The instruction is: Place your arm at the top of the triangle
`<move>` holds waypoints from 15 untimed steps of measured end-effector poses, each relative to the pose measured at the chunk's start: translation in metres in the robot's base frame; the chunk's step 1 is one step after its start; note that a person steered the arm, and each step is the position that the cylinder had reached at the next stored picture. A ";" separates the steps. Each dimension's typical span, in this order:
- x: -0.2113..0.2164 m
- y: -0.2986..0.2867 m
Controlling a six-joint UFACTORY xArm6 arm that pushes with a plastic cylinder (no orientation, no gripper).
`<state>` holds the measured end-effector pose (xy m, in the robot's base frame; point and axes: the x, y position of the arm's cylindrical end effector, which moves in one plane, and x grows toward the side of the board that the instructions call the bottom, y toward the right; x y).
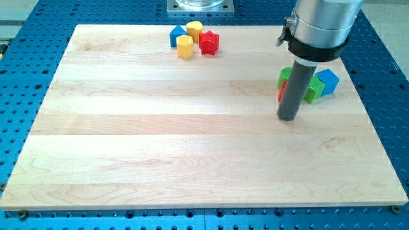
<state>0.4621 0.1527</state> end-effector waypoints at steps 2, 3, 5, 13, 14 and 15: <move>0.000 -0.001; 0.000 -0.002; 0.000 -0.082; -0.270 -0.261; -0.270 -0.213; -0.255 -0.210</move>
<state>0.2071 -0.0571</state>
